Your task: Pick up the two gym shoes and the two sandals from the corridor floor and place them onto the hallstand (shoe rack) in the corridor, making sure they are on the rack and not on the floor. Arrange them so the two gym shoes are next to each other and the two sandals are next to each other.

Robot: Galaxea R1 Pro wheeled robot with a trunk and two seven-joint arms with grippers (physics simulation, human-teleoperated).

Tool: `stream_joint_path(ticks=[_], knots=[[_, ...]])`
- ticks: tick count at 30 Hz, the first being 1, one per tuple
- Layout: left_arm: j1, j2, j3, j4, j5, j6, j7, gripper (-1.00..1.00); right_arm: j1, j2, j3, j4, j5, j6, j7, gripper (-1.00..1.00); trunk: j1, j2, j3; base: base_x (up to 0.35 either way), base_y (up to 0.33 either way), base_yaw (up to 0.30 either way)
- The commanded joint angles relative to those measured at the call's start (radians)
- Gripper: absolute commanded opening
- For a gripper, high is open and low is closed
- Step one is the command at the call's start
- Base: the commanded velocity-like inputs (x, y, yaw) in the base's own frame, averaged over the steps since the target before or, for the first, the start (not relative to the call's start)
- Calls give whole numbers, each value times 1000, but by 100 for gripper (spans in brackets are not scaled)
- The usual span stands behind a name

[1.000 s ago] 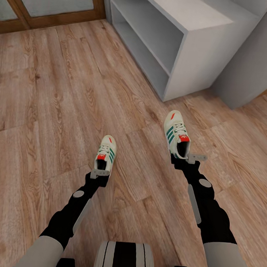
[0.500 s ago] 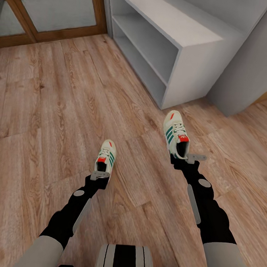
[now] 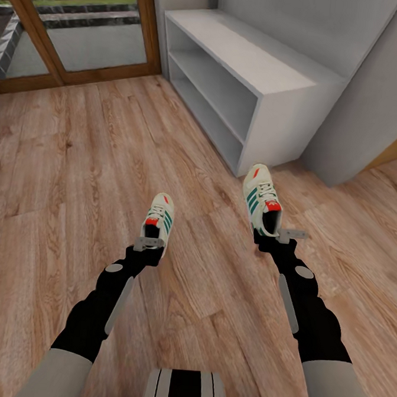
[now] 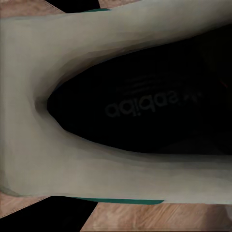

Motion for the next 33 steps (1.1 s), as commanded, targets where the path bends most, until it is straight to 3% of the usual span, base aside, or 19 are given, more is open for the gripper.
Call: stream_joint_path(ticks=[1, 27, 33], knots=[[0, -1, 0, -1, 0, 6, 0, -100, 0, 1, -1, -1, -1, 5, -1, -100, 0, 0, 5, 0, 0, 0], [1, 0, 1, 2, 5, 11, 0, -100, 0, 1, -1, -1, -2, 5, 0, -100, -12, 6, 149, 0, 0, 0], [1, 0, 1, 2, 41, 11, 0, -100, 0, 1, -1, -1, -2, 5, -1, -100, -15, 8, 182, 0, 0, 0]])
